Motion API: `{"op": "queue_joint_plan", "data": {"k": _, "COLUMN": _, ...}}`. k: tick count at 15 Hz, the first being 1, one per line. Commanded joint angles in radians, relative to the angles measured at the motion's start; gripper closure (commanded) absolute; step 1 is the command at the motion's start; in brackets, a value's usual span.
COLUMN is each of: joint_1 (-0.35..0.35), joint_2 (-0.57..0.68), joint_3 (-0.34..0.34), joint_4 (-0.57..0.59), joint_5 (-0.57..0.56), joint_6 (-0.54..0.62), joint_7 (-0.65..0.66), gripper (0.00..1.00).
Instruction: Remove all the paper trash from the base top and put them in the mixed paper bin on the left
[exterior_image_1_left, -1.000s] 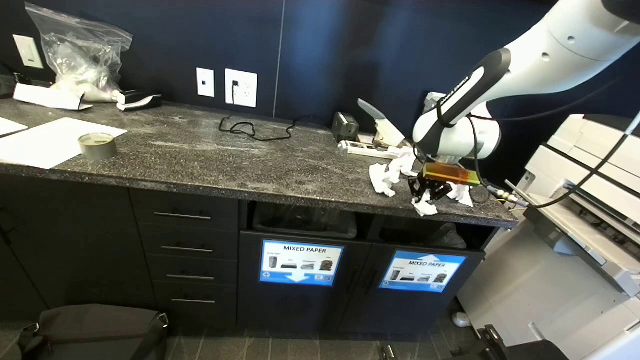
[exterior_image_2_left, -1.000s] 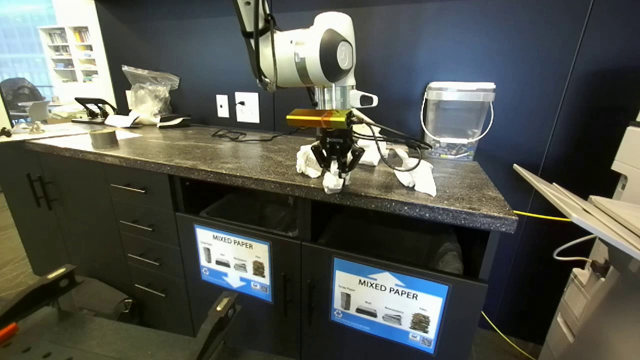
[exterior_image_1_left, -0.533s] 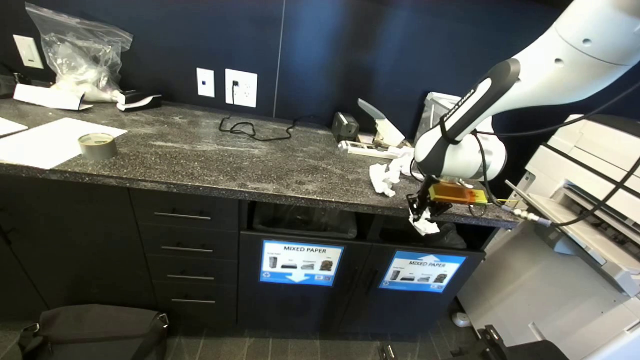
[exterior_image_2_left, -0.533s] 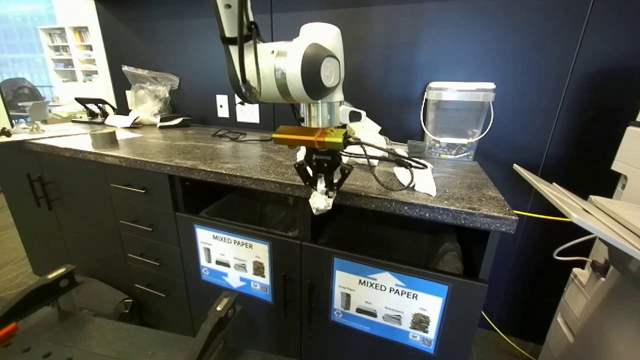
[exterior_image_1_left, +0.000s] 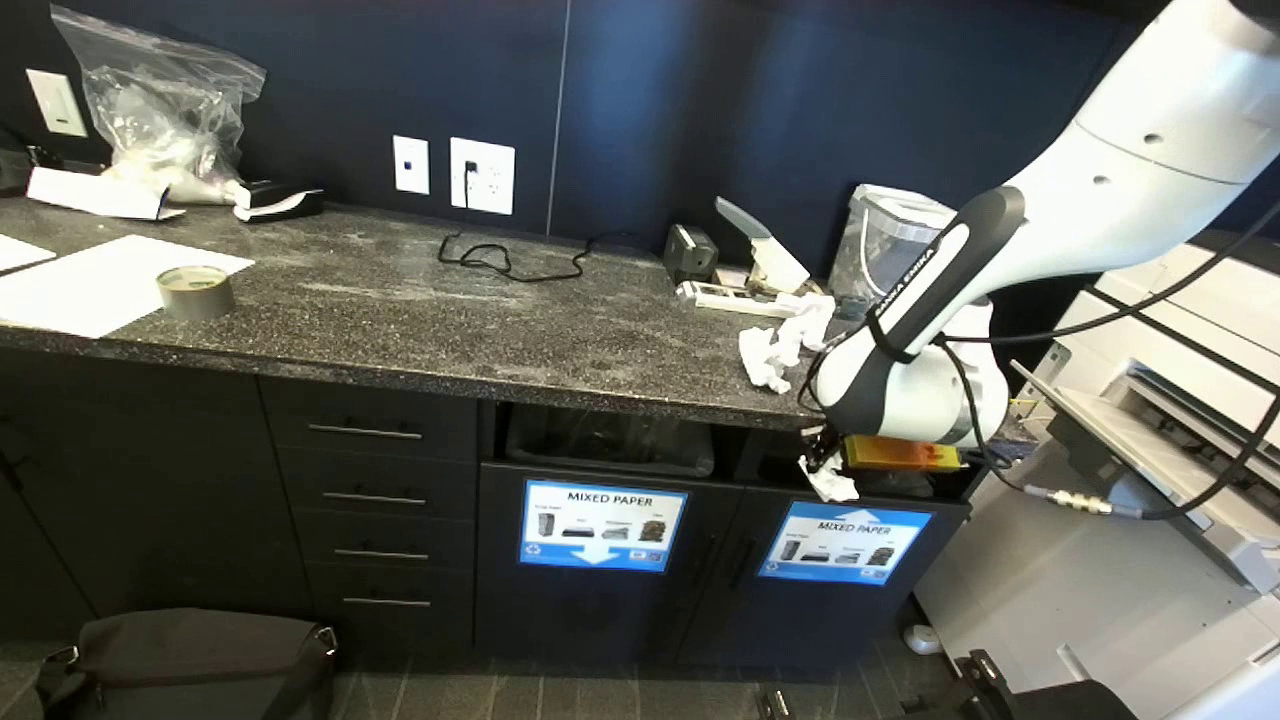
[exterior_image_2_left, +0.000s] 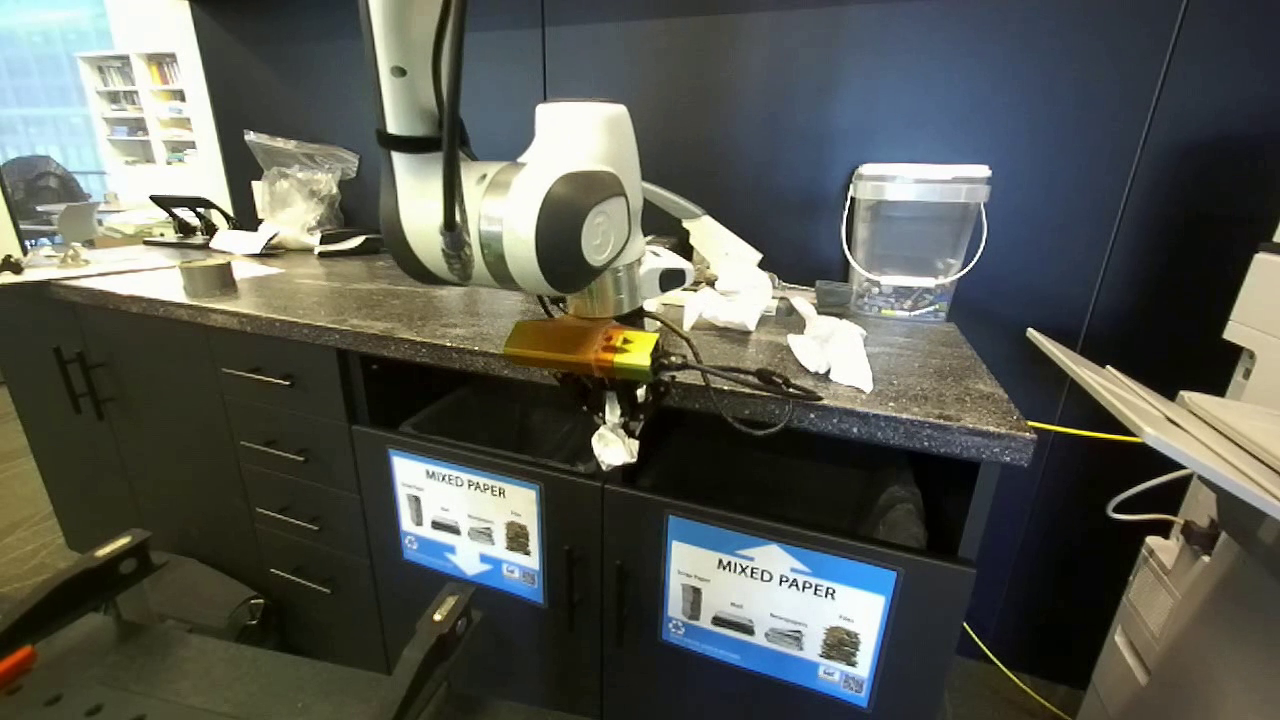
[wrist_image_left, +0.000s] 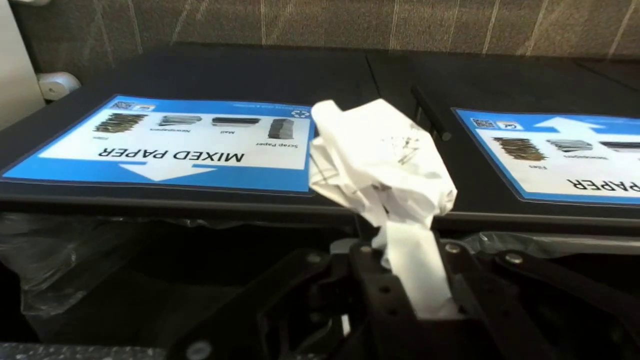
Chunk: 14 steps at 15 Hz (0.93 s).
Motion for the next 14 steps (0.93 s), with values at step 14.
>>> {"op": "queue_joint_plan", "data": {"k": 14, "joint_1": -0.040, "joint_2": 0.475, "joint_3": -0.023, "joint_4": 0.229, "joint_5": -0.093, "joint_6": 0.685, "joint_7": 0.022, "gripper": 0.89}}
